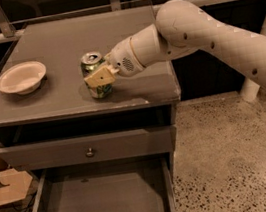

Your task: Pick green can from middle drawer and place on counter

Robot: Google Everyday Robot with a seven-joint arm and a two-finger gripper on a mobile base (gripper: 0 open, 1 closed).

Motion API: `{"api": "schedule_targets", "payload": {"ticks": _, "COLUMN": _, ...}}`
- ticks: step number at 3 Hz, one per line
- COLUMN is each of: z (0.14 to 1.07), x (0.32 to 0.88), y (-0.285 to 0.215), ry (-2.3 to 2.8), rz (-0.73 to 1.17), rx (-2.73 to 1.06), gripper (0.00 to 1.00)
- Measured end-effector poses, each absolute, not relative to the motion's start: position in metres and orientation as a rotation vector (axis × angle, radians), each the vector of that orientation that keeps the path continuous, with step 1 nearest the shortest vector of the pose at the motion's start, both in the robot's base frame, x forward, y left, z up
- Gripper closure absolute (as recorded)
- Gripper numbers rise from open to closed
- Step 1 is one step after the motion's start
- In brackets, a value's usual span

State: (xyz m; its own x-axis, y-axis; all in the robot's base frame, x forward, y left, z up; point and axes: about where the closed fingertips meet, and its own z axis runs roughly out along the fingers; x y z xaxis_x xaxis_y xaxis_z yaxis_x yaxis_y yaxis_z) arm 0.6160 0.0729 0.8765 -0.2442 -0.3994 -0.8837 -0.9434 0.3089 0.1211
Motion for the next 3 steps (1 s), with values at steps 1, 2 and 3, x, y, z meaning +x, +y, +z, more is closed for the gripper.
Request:
{"api": "schedule_targets", "payload": {"ticks": 1, "z": 0.8735, "x": 0.6155, "y": 0.0742, "ry": 1.801, "rz": 0.892, "rx": -1.2, "gripper": 1.0}}
{"api": "schedule_targets", "payload": {"ticks": 2, "z": 0.8735, "x": 0.6155, "y": 0.0742, "ry": 1.801, "rz": 0.892, "rx": -1.2, "gripper": 0.84}}
{"api": "schedule_targets", "payload": {"ticks": 3, "z": 0.8734, "x": 0.6155, "y": 0.0743, "ry": 1.801, "rz": 0.892, "rx": -1.2, "gripper": 0.59}}
